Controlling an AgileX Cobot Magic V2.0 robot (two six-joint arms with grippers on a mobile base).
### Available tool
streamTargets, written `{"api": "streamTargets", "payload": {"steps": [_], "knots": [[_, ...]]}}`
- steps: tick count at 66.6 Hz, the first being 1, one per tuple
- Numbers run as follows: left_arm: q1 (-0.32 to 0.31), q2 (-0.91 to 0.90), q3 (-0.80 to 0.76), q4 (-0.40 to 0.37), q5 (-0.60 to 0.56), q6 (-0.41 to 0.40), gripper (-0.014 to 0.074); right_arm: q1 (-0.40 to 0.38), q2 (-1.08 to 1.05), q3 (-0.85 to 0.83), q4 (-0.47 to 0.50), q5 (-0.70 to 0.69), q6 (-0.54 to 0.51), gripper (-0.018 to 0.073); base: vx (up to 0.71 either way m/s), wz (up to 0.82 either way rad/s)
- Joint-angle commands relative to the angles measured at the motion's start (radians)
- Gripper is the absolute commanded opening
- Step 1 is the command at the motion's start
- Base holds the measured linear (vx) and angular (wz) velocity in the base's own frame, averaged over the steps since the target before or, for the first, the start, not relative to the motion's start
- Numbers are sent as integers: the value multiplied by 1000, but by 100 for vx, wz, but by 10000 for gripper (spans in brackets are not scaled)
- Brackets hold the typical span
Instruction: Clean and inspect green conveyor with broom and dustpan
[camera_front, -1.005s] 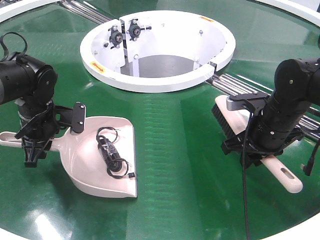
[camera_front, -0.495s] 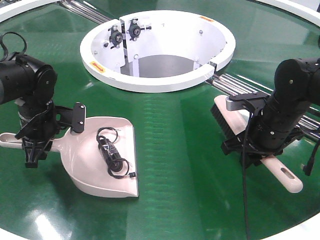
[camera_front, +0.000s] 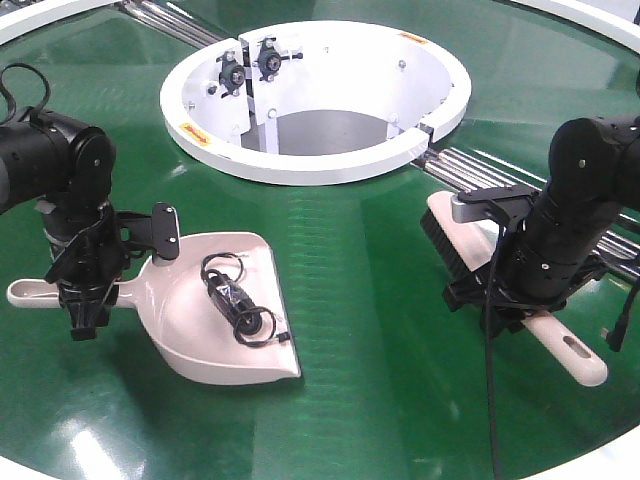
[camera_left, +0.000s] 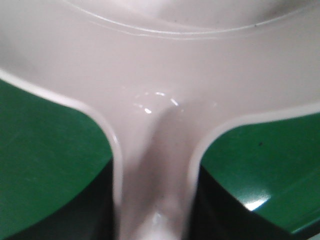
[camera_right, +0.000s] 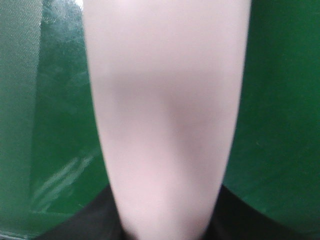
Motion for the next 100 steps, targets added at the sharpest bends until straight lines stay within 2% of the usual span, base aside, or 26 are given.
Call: {"api": "streamTargets", "payload": {"steps": [1,14,23,31,39,61,73,86,100], "knots": [[4,-48,-25,12,28,-56,255,-6,-43,-22,3,-5,-7,-1,0,0],[4,-49,-25,7,28,-61,449,-6,-43,-22,-1,-4,0,-1,0,0],[4,-57,-25,-17,28,-91,530,-6,-43,-22,-42,-3,42,-1,0,0],[4,-77,-25,-25,28,-91,549,-6,-27,-22,-87,5,71,-1,0,0],[4,-114,-25,-60,25,-91,549,-6,11,-22,-91,15,74,-1,0,0],[4,-218,-25,-194,20,-91,540,-6,120,-22,-76,8,70,45,0,0],[4,-261,-25,-248,22,-99,540,-6,142,-22,-71,-12,70,169,0,0],[4,-275,-25,-313,23,-191,540,-6,134,-22,-71,-13,72,393,0,0],[4,-278,-25,-328,22,-213,540,-6,76,-22,-71,-20,61,585,0,0]]}}
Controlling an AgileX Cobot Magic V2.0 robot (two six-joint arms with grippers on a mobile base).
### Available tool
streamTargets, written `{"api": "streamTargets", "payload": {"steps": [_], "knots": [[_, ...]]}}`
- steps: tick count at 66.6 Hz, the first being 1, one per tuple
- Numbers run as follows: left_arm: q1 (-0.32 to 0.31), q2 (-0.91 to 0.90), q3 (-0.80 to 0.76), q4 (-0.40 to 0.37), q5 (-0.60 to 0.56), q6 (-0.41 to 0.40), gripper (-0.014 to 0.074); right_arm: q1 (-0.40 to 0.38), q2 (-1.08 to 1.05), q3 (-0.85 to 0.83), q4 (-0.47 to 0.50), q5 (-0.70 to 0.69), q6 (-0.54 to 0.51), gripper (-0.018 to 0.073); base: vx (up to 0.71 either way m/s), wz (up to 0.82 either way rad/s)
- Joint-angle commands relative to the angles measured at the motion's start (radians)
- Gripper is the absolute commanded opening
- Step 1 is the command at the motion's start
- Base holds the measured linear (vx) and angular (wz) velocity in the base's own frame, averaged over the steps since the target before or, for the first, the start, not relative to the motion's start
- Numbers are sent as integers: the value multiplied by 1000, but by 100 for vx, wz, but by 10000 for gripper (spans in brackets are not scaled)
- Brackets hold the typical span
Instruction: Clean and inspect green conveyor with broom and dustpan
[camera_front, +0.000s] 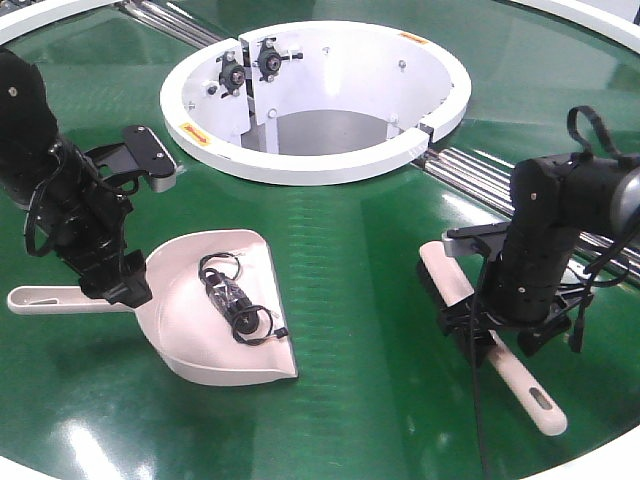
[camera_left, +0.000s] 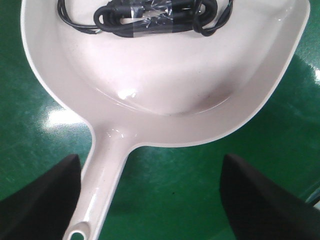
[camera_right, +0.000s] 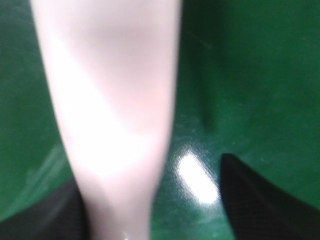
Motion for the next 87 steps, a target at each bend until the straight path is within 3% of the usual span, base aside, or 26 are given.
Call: {"api": "streamTargets", "payload": {"steps": [1,18,35,49,56,66,80,87], "knots": [[4,-46,-25,-39,14,-20,540,-6,-87,-22,-4,-3,-16,589,0,0],[4,-103,-25,-75,1,-102,540,-4,-276,-22,0,-79,-42,597,0,0],[4,-265,-24,-94,-99,-365,540,-4,-521,-2,-1,-208,-72,564,0,0],[4,-429,19,-95,-234,-457,540,-4,-746,191,0,-410,-83,564,0,0],[4,-549,141,-91,-323,-457,540,-4,-883,328,-4,-546,-84,564,0,0],[4,-778,459,-104,-547,-457,540,-4,-1087,509,8,-714,-83,564,0,0],[4,-1150,879,-197,-831,-458,540,-4,-1382,710,55,-747,-117,564,0,0],[4,-1321,1016,-207,-904,-478,540,-4,-1559,817,61,-838,-102,564,0,0]]}}
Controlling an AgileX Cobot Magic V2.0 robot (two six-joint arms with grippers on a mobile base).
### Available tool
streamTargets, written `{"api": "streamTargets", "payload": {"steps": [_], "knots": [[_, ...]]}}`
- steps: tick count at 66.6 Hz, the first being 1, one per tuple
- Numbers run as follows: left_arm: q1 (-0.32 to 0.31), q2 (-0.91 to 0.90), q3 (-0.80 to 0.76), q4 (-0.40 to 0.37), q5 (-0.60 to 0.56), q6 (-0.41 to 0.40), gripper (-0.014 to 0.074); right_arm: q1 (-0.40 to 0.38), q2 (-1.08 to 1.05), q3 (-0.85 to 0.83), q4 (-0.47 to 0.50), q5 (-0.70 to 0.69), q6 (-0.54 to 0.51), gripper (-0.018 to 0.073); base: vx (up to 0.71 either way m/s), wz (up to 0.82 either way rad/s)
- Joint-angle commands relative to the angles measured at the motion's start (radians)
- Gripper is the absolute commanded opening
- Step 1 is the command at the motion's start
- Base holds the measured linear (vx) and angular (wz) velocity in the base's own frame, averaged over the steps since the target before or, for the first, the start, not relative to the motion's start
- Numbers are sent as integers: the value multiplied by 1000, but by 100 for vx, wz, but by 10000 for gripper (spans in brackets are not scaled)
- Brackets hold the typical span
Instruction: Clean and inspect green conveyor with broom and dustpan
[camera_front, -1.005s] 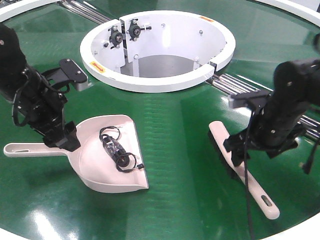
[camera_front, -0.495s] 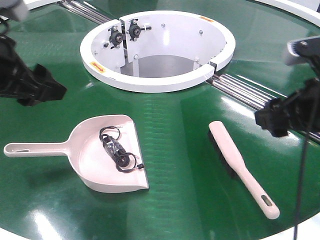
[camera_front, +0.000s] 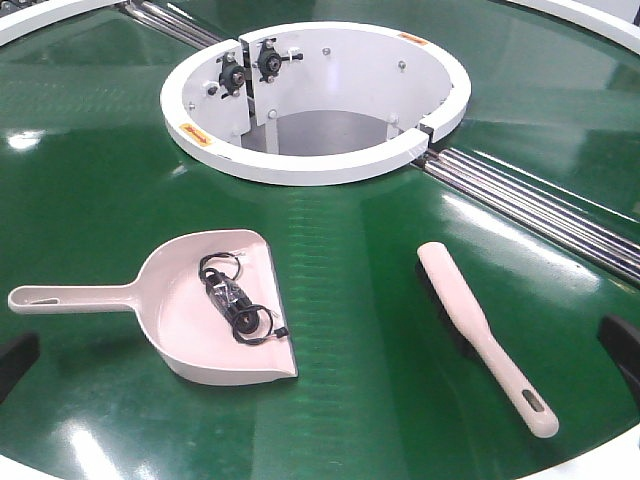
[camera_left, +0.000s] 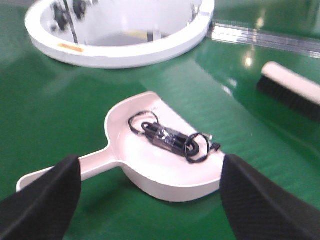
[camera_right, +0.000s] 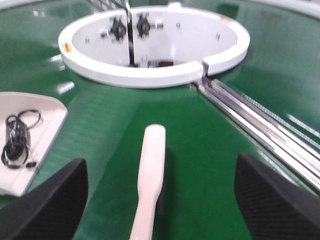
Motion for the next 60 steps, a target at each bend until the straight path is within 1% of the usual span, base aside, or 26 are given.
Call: {"api": "streamTargets", "payload": {"steps": [1,4,9,18,21,23,26,28,29,30,31,32,35,36,46,60], "knots": [[4,-135,77,-32,-146,-26,540,-4,-127,55,10,-166,3,564,0,0],[4,-192,115,-29,-150,-28,540,-4,-185,97,22,-204,4,564,0,0],[4,-264,149,-29,-148,-28,540,-4,-262,154,26,-206,3,564,0,0],[4,-307,163,-20,-141,-28,538,-4,-314,223,26,-232,2,561,0,0],[4,-307,163,-21,-137,-28,522,-4,-312,230,24,-248,2,543,0,0],[4,-307,163,-21,-133,-28,496,-4,-312,229,22,-254,2,513,0,0],[4,-307,163,-21,-130,-28,428,-4,-312,229,25,-281,2,440,0,0],[4,-307,163,-21,-129,-28,355,-4,-312,229,29,-299,2,365,0,0],[4,-307,163,-21,-129,-28,302,-4,-312,229,29,-306,2,330,0,0],[4,-307,163,-21,-129,-28,244,-4,-312,229,29,-314,2,275,0,0],[4,-307,163,-21,-129,-28,204,-4,-312,229,29,-320,2,237,0,0],[4,-307,163,-21,-129,-28,161,-4,-312,229,29,-324,2,178,0,0],[4,-307,163,-21,-133,-28,-4,-4,-312,229,27,-328,2,41,0,0],[4,-307,163,-19,-135,-25,-8,-4,-312,229,27,-328,2,-15,0,0],[4,-307,163,-21,-172,-27,-8,-4,-312,229,27,-327,3,-9,0,0],[4,-307,163,-21,-167,-28,-8,-4,-312,229,27,-327,3,-8,0,0]]}}
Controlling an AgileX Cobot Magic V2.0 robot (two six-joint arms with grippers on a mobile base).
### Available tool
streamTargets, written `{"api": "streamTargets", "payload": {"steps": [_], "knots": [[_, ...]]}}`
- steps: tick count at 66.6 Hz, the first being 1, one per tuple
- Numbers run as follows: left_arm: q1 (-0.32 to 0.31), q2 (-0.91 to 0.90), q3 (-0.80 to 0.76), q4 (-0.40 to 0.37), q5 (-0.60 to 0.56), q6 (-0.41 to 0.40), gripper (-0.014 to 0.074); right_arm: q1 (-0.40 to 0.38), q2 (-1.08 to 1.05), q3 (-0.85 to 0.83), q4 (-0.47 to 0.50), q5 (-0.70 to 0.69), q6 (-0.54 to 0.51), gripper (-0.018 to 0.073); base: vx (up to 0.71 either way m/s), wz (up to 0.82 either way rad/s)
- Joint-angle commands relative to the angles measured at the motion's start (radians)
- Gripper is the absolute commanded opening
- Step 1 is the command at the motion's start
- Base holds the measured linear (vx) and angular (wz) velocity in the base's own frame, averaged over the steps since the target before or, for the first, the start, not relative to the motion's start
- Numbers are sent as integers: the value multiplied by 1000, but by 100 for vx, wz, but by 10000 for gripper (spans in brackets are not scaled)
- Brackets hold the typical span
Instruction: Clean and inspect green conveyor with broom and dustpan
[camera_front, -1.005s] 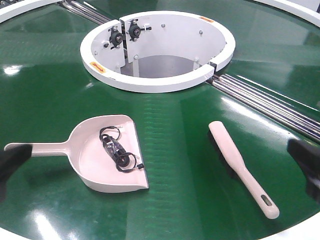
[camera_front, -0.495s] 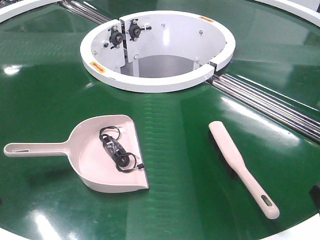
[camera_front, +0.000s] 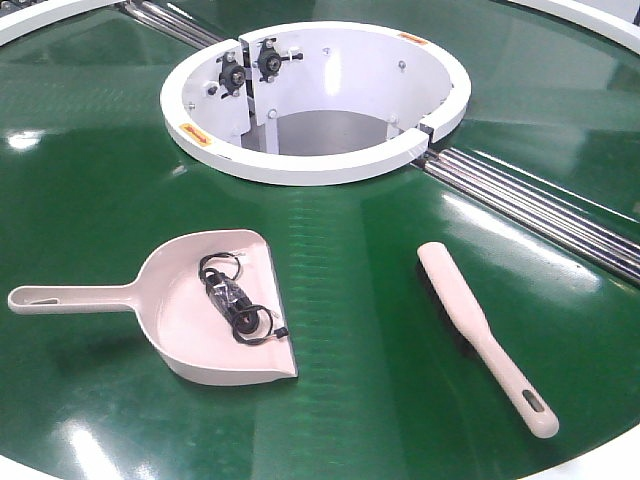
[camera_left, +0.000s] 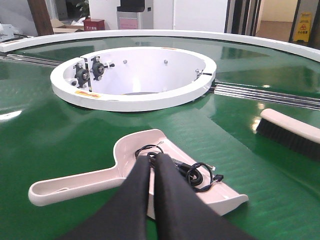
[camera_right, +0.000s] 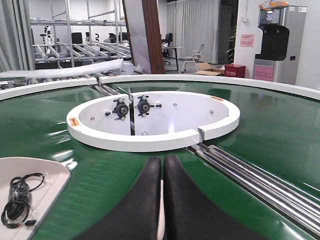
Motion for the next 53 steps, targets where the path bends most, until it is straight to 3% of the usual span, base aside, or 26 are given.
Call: {"api": "streamTargets", "payload": {"steps": [1,26,32,39,44,48,53], "knots": [[4,8,-25,-13,-79,-13,-8,-4,11,-26,0,-79,1,-8,0,0],[4,3,-19,-13,-82,-11,-8,-4,11,-26,0,-79,1,-8,0,0],[11,-17,32,55,-139,-8,-8,-4,11,-26,0,-79,1,-8,0,0],[80,-66,143,152,-292,-160,-8,-4,11,-26,0,-79,1,-8,0,0],[130,-105,223,268,-381,-289,-8,-4,11,-26,0,-79,1,-8,0,0],[159,-134,279,352,-415,-383,-8,-4,11,-26,0,-79,1,-8,0,0],[185,-169,324,380,-417,-436,-8,-4,11,-26,0,-79,1,-8,0,0]]}}
